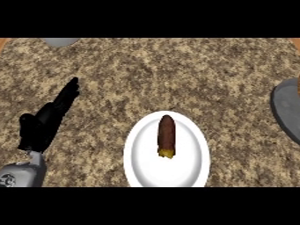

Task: Pick the croissant from the plate and place it in the pan

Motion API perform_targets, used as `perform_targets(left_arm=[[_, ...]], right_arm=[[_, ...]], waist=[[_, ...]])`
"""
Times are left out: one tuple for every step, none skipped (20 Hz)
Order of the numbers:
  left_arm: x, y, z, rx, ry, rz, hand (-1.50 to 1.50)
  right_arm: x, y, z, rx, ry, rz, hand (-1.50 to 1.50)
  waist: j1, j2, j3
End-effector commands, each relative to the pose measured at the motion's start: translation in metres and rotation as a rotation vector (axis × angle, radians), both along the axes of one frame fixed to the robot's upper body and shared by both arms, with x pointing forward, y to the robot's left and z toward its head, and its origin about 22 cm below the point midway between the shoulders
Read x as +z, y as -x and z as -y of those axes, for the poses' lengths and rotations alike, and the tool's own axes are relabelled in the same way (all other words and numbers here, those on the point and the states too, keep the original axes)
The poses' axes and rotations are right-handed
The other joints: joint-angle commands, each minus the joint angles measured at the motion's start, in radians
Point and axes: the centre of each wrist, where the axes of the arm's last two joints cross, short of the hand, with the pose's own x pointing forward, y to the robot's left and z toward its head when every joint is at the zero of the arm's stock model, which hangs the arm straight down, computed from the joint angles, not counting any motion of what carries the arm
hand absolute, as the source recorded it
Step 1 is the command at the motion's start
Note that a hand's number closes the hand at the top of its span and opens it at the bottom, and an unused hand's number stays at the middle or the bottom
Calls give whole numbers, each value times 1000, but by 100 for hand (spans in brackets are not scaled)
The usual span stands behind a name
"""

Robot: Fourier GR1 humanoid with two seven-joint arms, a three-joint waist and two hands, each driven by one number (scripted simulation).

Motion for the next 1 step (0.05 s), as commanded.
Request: perform_targets(left_arm=[[2, -9, -4, 3, -8, 1, 0]], right_arm=[[-29, 13, -23, 14, 9, 49, -150]], waist=[[1, 1, 0]])
